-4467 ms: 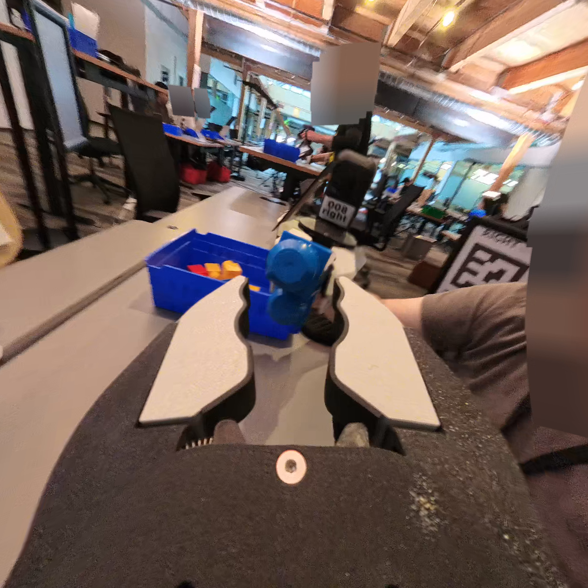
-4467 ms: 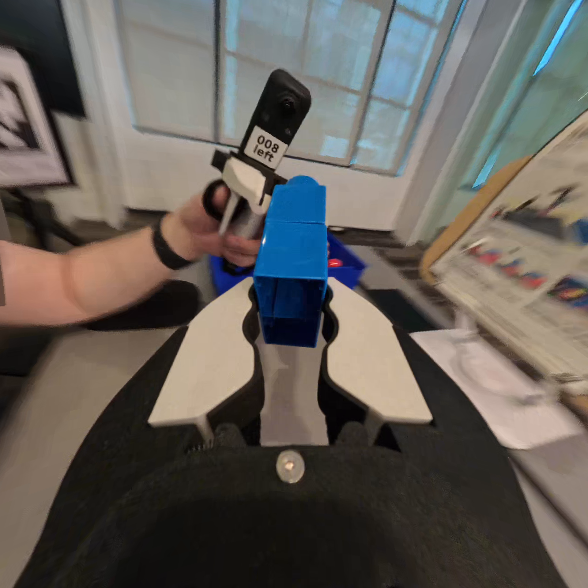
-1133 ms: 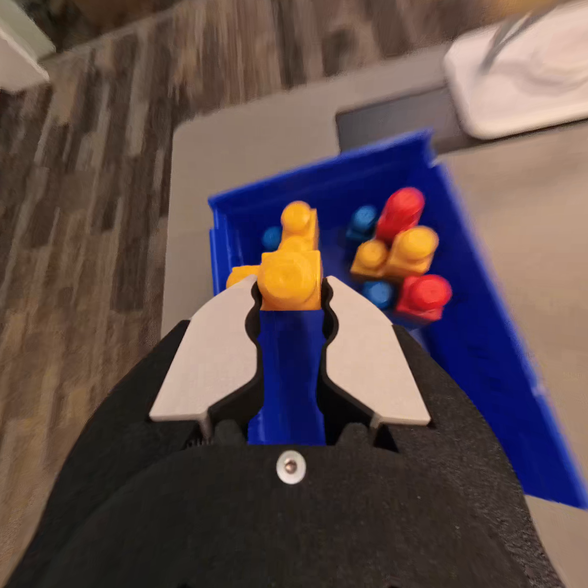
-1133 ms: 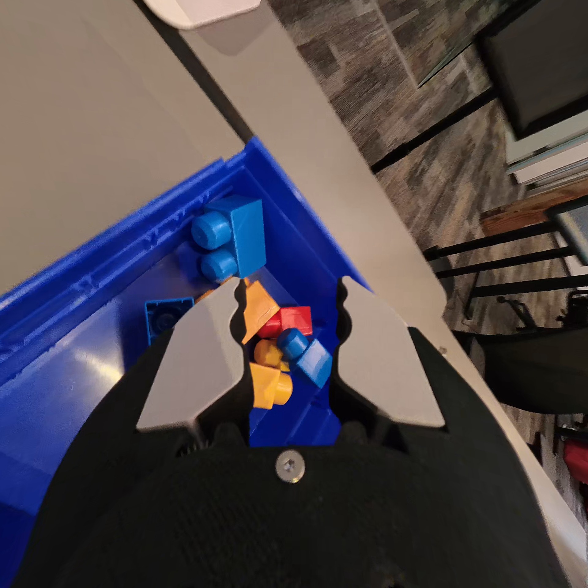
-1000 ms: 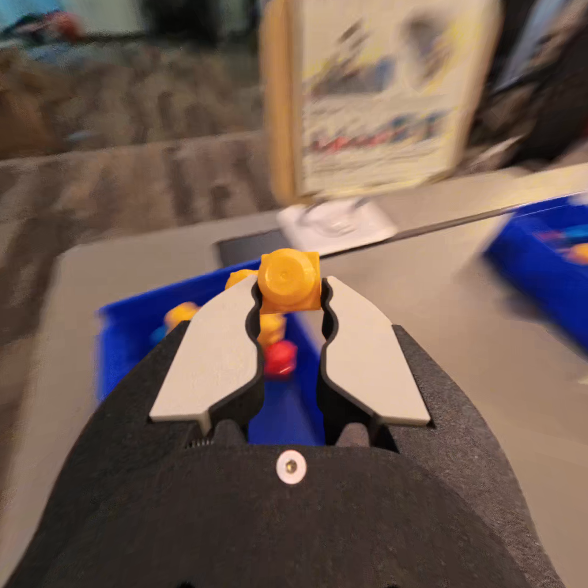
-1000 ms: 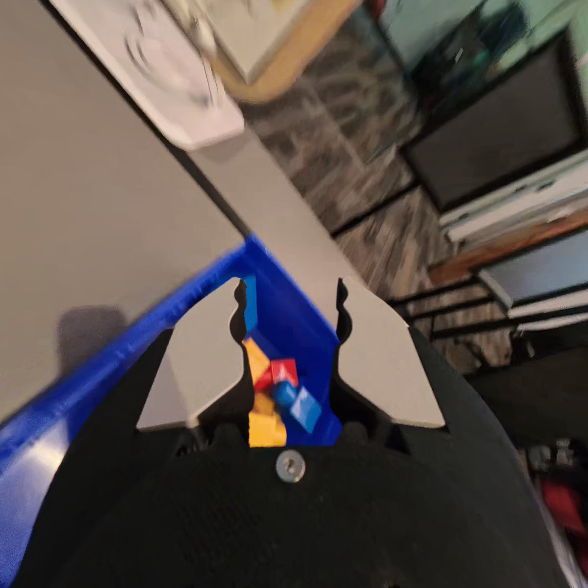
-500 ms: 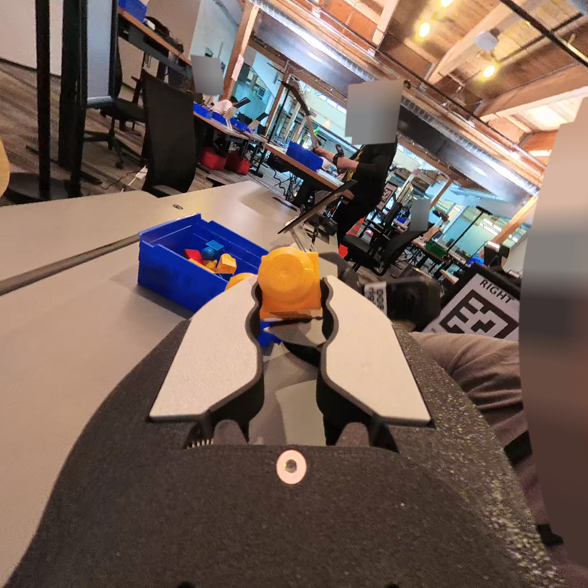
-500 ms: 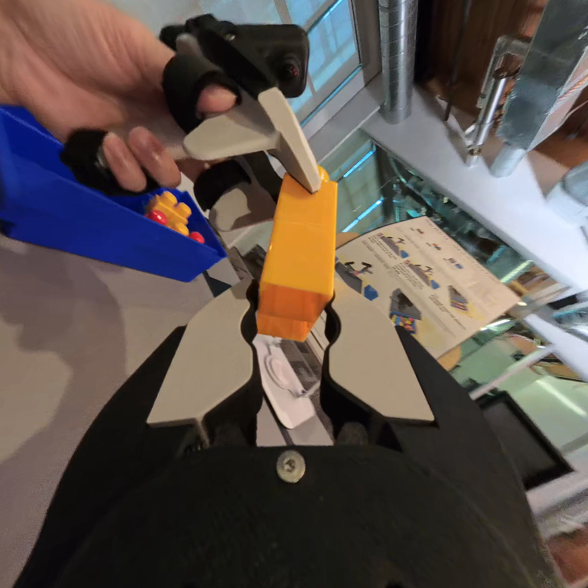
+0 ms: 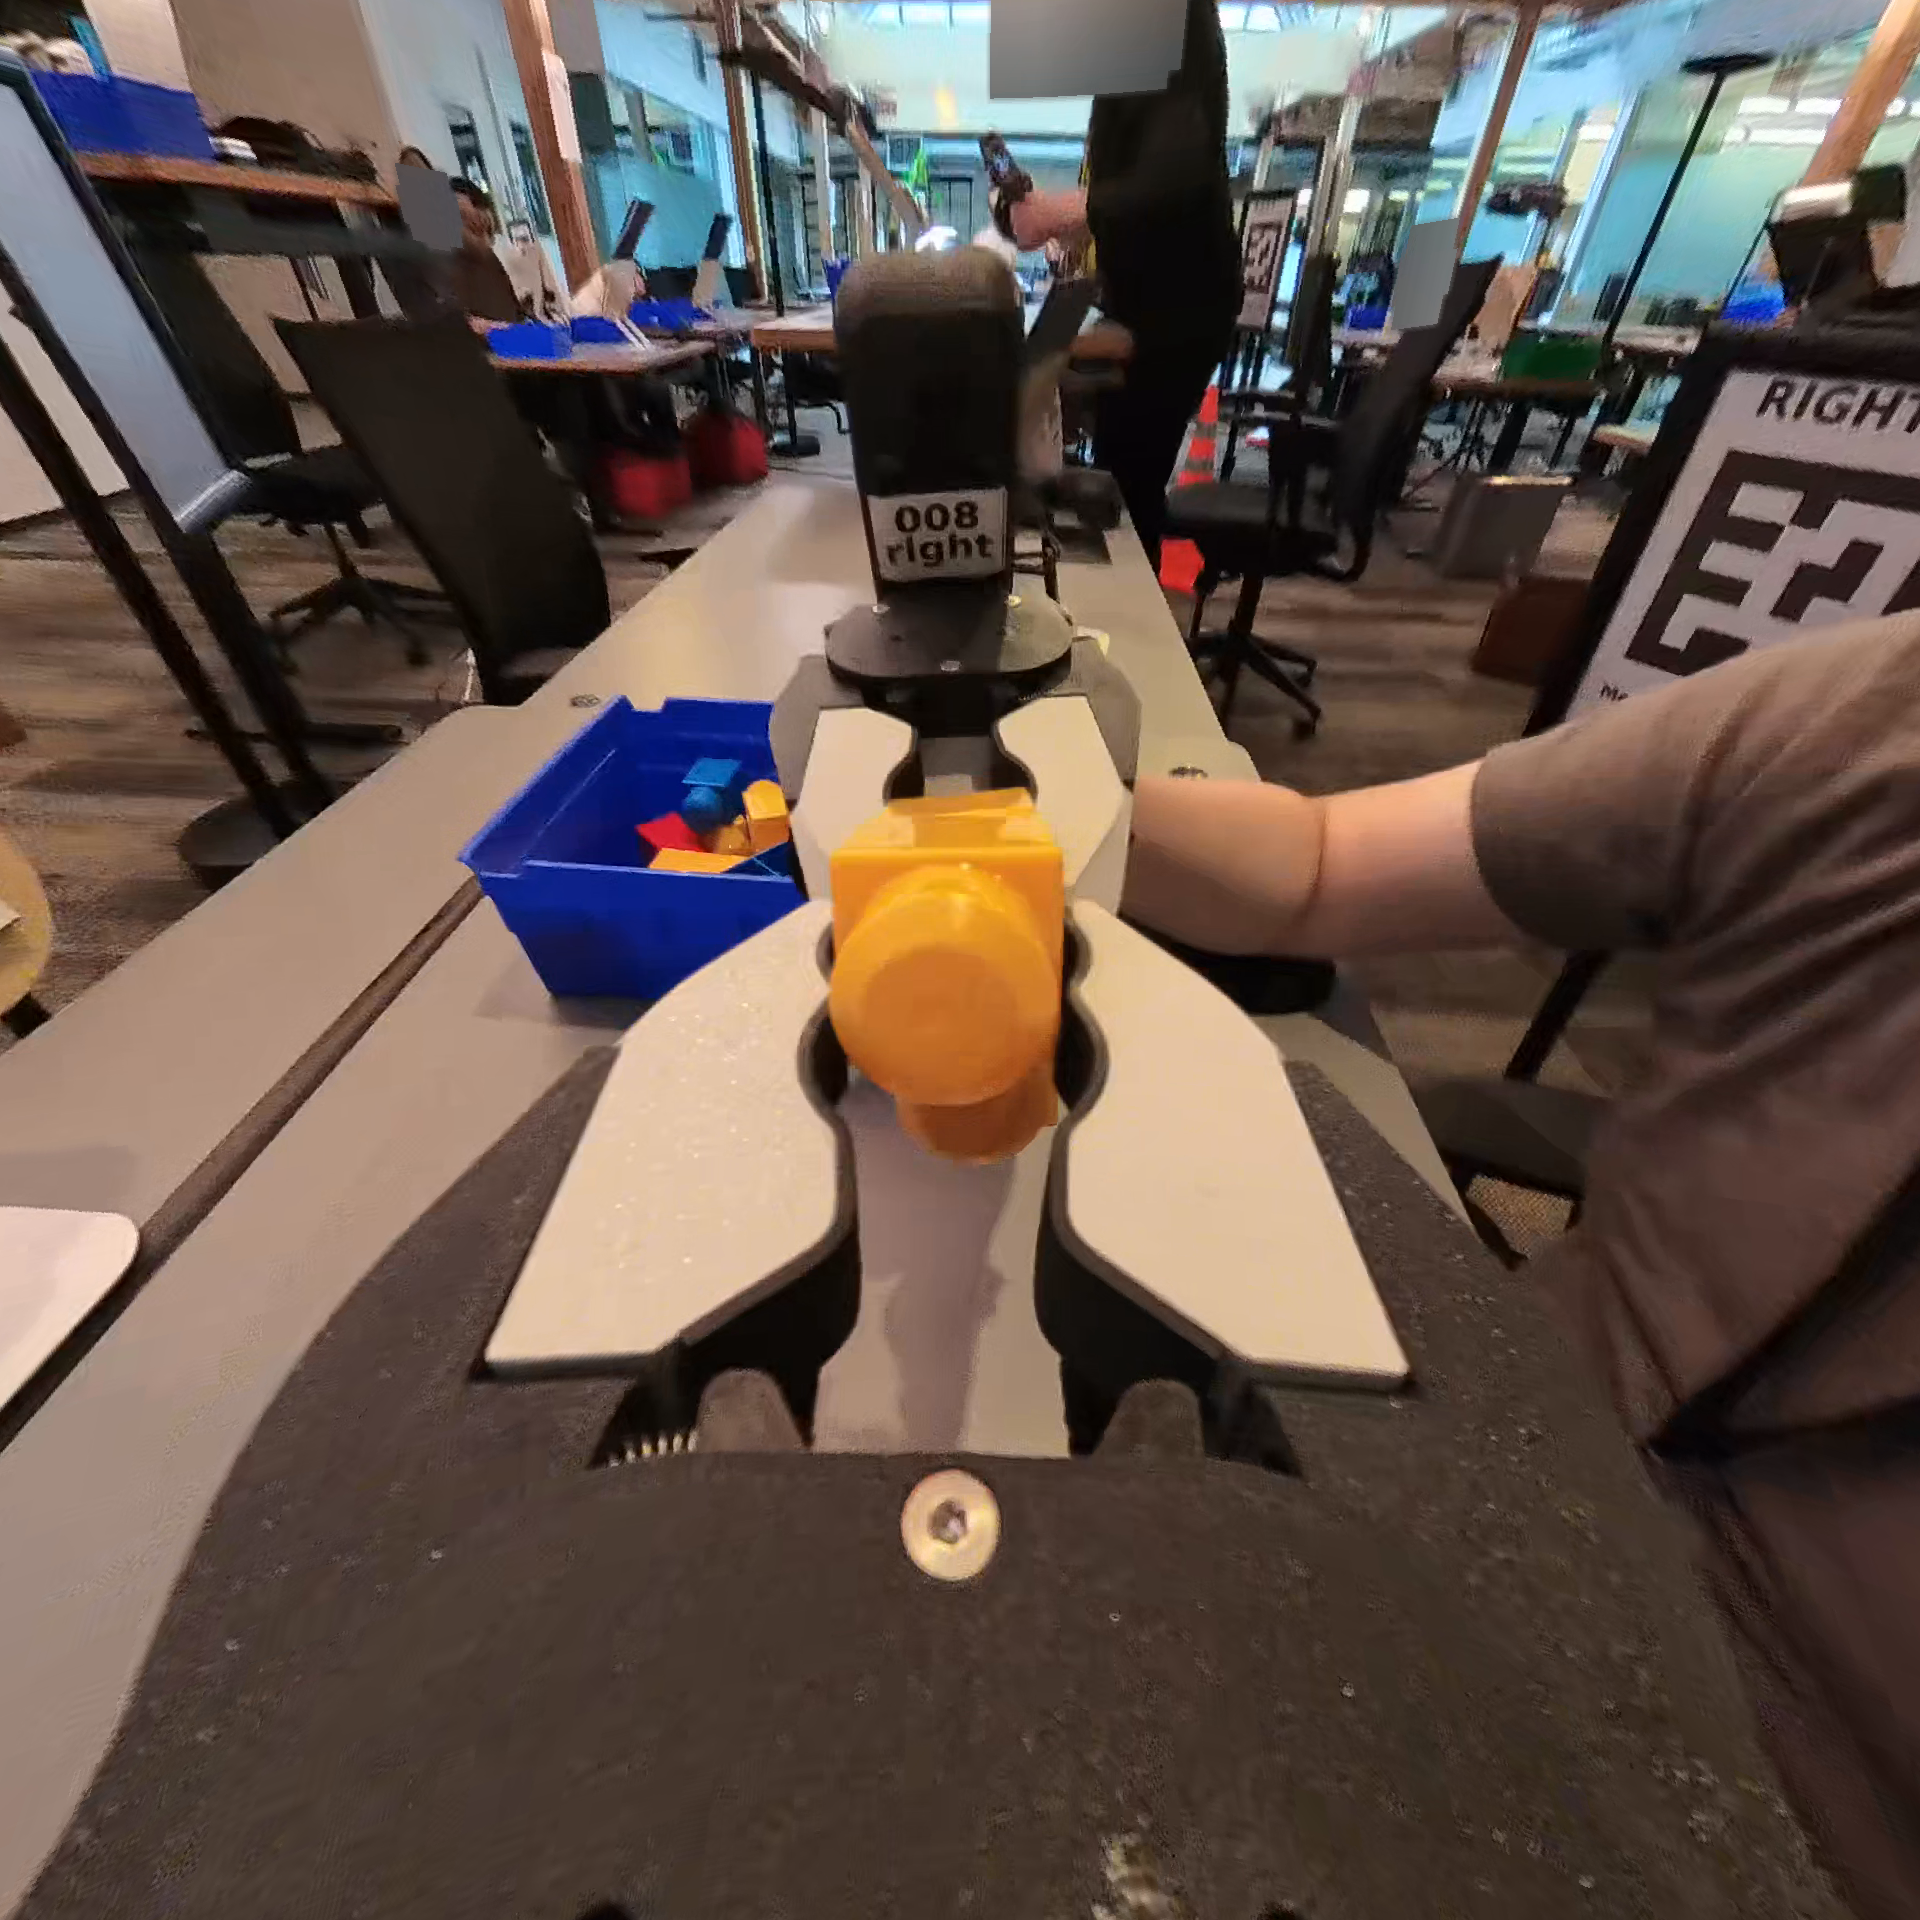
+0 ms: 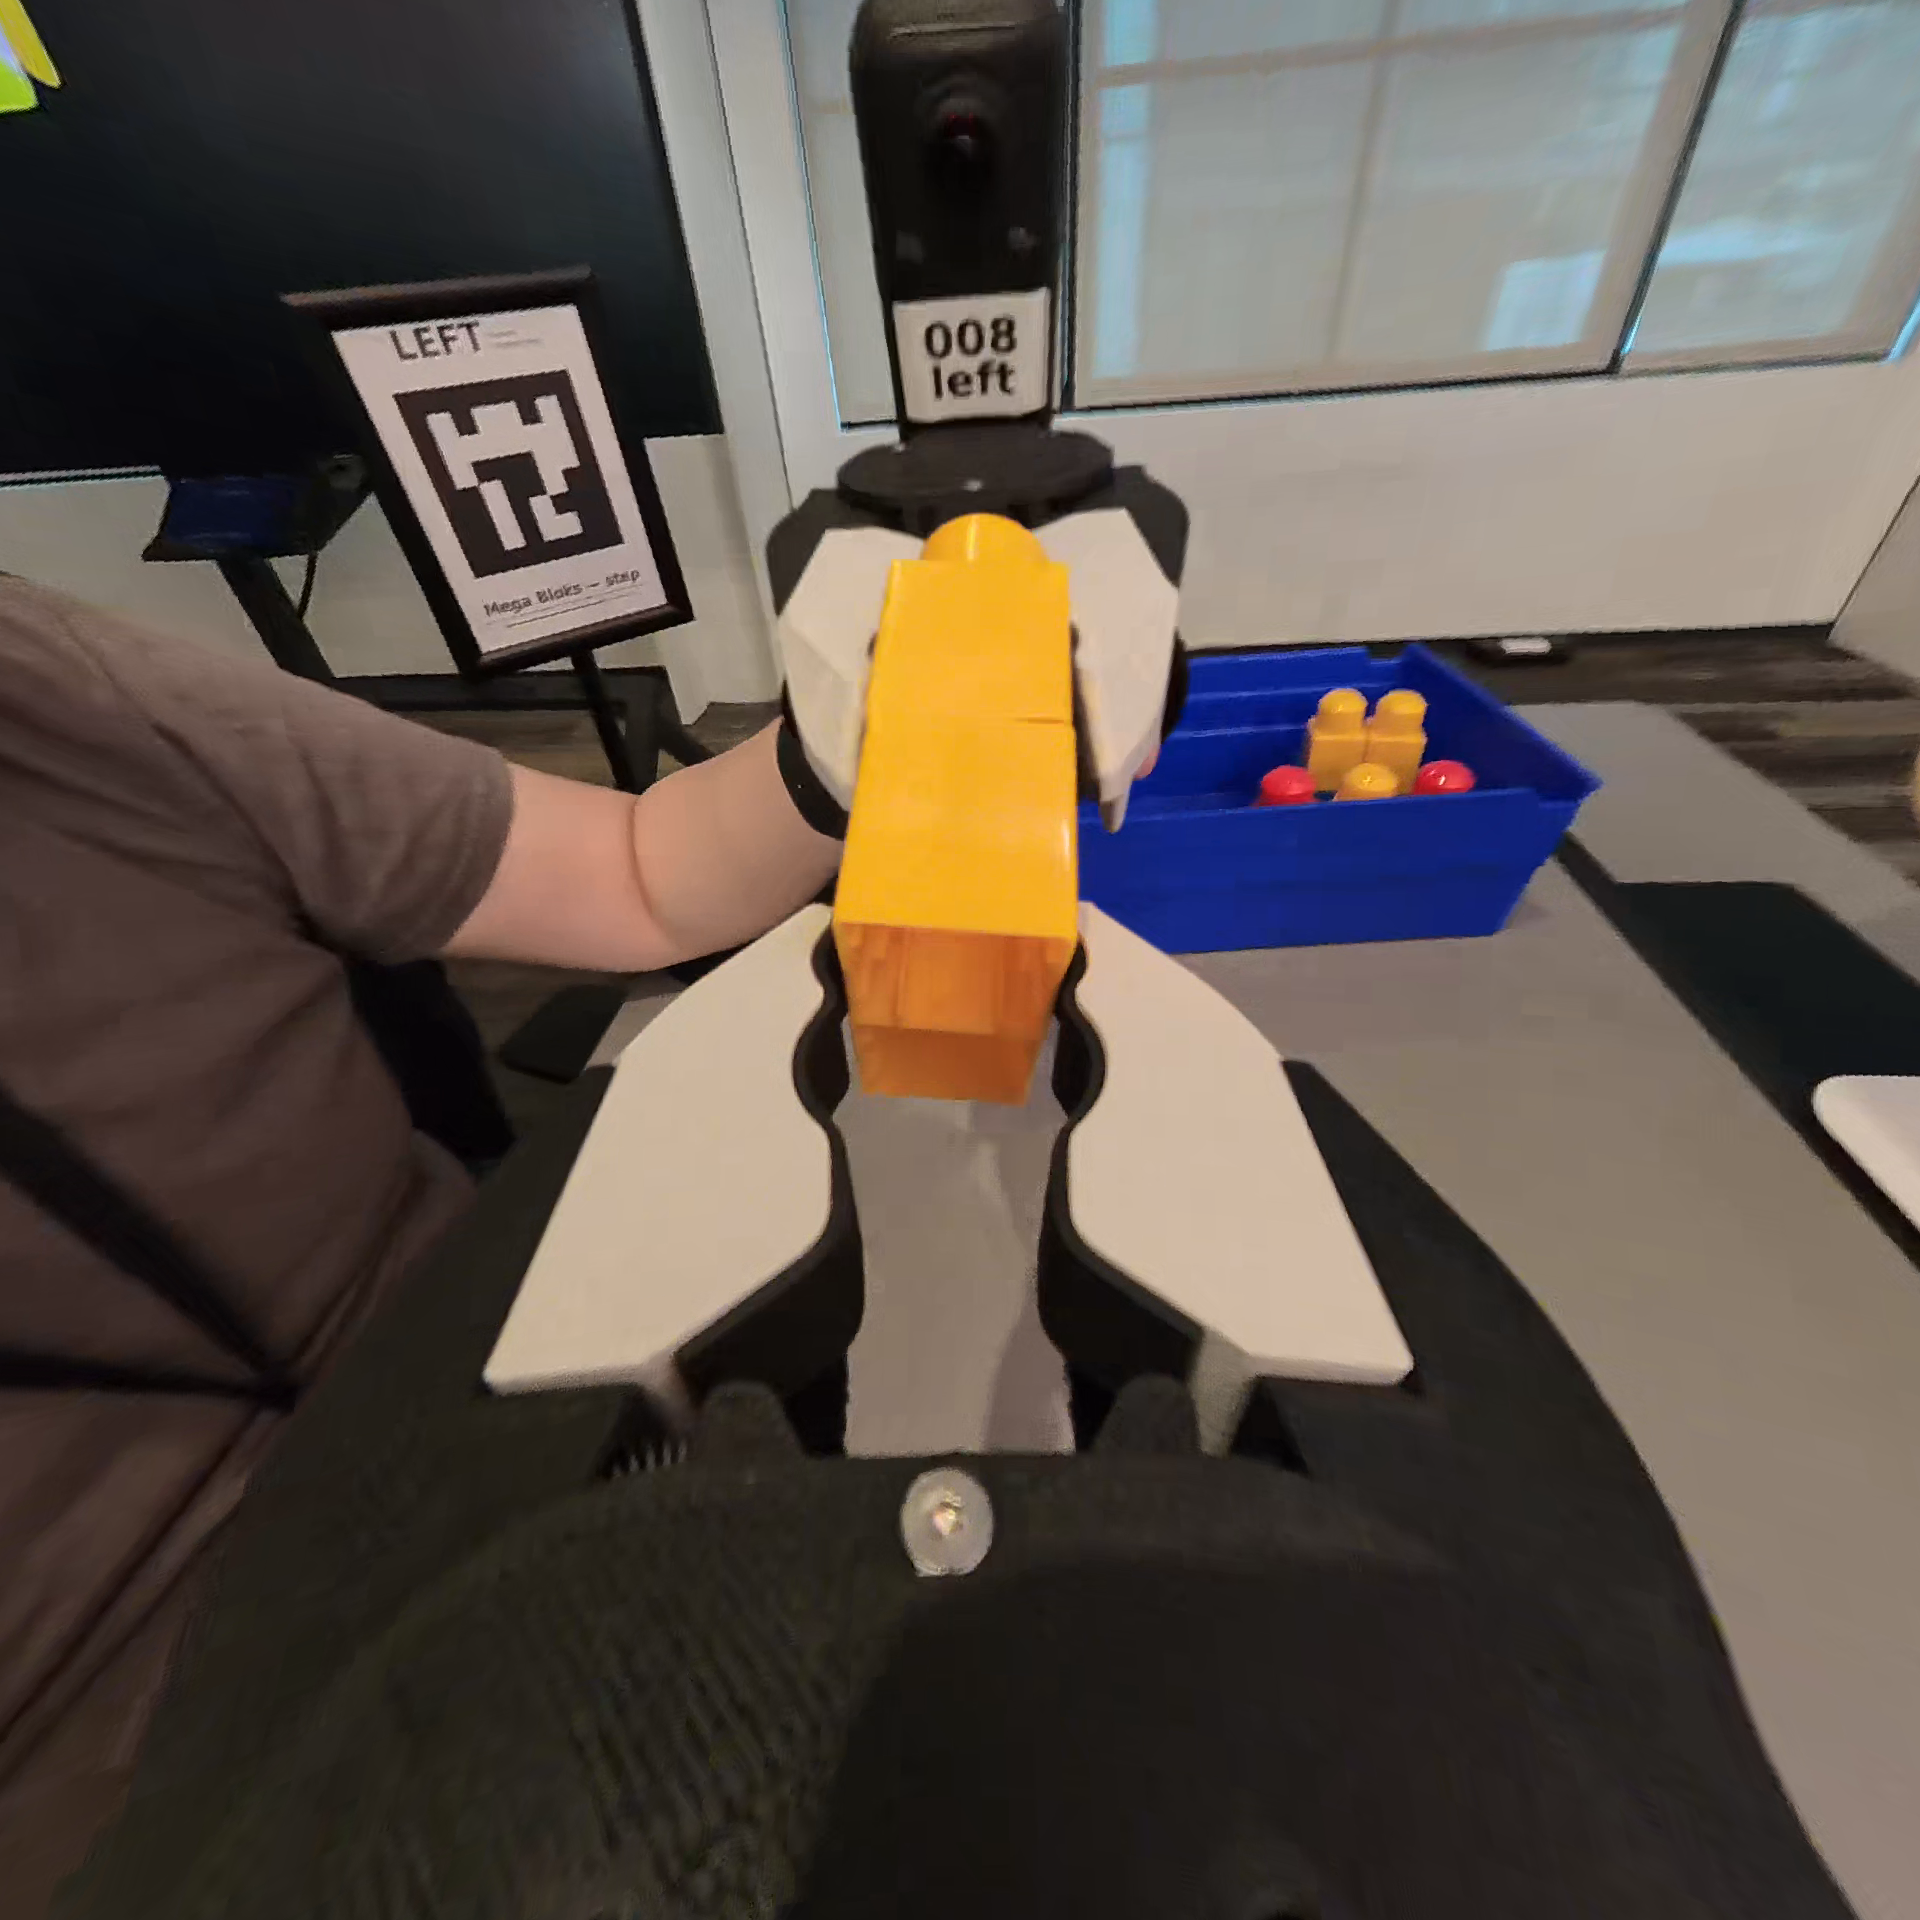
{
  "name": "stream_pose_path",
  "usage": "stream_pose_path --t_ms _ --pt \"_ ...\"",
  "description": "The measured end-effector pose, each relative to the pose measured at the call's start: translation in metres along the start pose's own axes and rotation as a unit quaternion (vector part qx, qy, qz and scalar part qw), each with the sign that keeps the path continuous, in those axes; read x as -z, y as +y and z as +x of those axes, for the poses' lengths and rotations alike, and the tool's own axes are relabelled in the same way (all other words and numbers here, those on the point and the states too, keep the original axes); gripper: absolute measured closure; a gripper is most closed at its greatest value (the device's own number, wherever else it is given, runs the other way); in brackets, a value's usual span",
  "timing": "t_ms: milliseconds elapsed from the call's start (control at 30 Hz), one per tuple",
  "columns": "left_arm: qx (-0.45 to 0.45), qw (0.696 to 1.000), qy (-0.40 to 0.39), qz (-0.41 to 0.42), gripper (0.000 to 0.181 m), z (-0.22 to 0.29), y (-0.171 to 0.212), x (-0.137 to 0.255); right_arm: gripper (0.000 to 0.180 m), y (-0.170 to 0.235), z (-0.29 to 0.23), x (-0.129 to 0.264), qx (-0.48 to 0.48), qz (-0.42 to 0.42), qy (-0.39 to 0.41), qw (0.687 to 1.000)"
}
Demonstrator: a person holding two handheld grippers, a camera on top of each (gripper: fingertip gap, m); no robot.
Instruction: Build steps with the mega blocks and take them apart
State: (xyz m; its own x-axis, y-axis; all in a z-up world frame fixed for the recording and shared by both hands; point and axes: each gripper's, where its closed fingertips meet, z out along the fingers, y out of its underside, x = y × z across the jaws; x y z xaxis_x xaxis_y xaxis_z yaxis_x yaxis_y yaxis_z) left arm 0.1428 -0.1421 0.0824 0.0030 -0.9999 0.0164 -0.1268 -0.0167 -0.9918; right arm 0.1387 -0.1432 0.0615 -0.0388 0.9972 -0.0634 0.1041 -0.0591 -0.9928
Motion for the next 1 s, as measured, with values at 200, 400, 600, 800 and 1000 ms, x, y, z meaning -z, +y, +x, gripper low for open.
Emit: stream_pose_path --t_ms 200,400,600,800,1000 --pt "0.048 0.984 -0.004 0.172 0.144 -0.009 -0.065 0.062 0.142 0.000 0.017 0.039 0.034 -0.050 0.038 0.997" --pt "0.009 0.989 -0.079 0.126 0.144 -0.021 -0.056 0.081 0.142 0.016 0.098 0.204 0.027 -0.188 0.366 0.911" --pt "0.029 0.997 -0.046 0.048 0.144 -0.018 -0.024 0.037 0.142 0.120 0.151 0.307 -0.179 -0.260 0.461 0.830" --pt "0.124 0.992 -0.011 0.033 0.144 -0.022 -0.002 0.011 0.132 0.088 0.168 0.289 -0.109 -0.222 0.483 0.840" --pt "0.229 0.972 0.028 0.054 0.144 -0.024 0.010 -0.009 0.114 -0.032 0.082 0.137 0.245 -0.080 0.347 0.902"
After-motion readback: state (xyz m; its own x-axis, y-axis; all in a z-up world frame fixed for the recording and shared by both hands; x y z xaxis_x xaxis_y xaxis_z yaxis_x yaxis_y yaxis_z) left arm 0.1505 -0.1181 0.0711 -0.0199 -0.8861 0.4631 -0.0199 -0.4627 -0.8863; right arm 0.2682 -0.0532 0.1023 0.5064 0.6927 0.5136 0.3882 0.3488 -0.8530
